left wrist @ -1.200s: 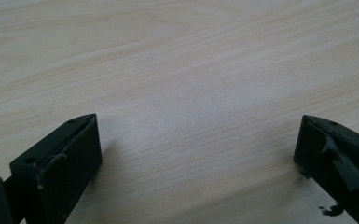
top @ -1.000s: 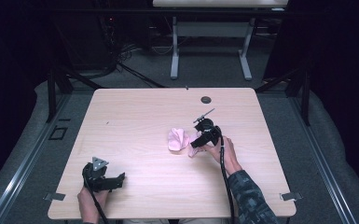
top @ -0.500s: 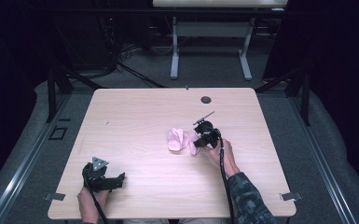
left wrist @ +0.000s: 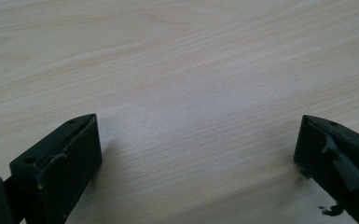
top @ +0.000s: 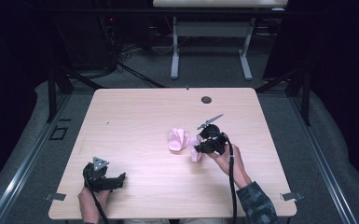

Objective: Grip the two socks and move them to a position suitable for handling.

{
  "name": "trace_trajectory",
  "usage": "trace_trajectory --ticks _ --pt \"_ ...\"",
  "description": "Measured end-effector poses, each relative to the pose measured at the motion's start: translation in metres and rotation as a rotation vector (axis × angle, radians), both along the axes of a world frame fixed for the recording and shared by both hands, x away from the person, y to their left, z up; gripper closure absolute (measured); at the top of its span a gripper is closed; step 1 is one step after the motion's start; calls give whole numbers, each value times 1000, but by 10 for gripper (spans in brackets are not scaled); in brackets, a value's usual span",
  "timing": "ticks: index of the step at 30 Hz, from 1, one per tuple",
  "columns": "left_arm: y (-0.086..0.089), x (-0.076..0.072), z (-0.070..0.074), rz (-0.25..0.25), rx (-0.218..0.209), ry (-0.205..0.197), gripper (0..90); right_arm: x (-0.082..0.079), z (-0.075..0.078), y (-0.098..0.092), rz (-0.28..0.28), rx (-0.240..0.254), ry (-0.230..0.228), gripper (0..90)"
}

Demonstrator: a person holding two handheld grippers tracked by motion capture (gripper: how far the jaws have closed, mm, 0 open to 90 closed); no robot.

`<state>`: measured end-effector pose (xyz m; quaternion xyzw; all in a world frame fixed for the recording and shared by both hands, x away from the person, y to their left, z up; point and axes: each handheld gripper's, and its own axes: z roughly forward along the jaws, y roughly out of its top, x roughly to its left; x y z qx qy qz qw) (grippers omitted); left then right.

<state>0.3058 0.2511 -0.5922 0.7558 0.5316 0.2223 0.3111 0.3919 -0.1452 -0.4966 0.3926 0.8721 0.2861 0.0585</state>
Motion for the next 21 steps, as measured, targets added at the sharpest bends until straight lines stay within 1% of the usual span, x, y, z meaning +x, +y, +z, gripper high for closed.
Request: trace_trajectory --ticks 1,2,3,5,6,7,9,10,13,14,15,17,18,19,20,21 --pt "0 0 0 3 -3 -1 6 -11 4 -2 17 11 2 795" --pt "0 0 0 5 -4 -4 6 -17 5 -2 25 13 1 795" --pt "0 0 0 4 -4 -3 6 -22 6 -3 35 8 -3 795" --pt "0 0 0 5 -5 -4 7 -33 8 -5 49 22 -2 795" --pt "0 0 0 5 -5 -4 6 -33 8 -5 49 22 -2 795" --pt "0 0 0 6 -6 -3 7 -43 9 -5 74 28 -1 795" --pt "0 0 0 3 -6 -2 6 -54 11 -4 99 30 -1 795" --pt "0 0 0 5 -5 -3 6 -54 11 -4 99 30 -1 795" --pt "0 0 0 7 -5 -1 6 -70 11 0 131 47 0 795" --pt "0 0 0 7 -4 -2 7 -75 11 2 145 42 -1 795" --pt "0 0 0 7 -4 0 6 -79 11 3 157 34 3 795" --pt "0 0 0 8 -4 -1 6 -86 6 7 170 42 15 795" --pt "0 0 0 9 -5 -2 6 -88 3 9 182 30 20 794" --pt "0 0 0 8 -5 -3 7 -91 0 11 189 29 29 795" --pt "0 0 0 7 -5 -2 7 -93 -4 13 199 22 44 794" --pt "0 0 0 8 -6 -3 7 -96 -12 16 204 21 72 794"
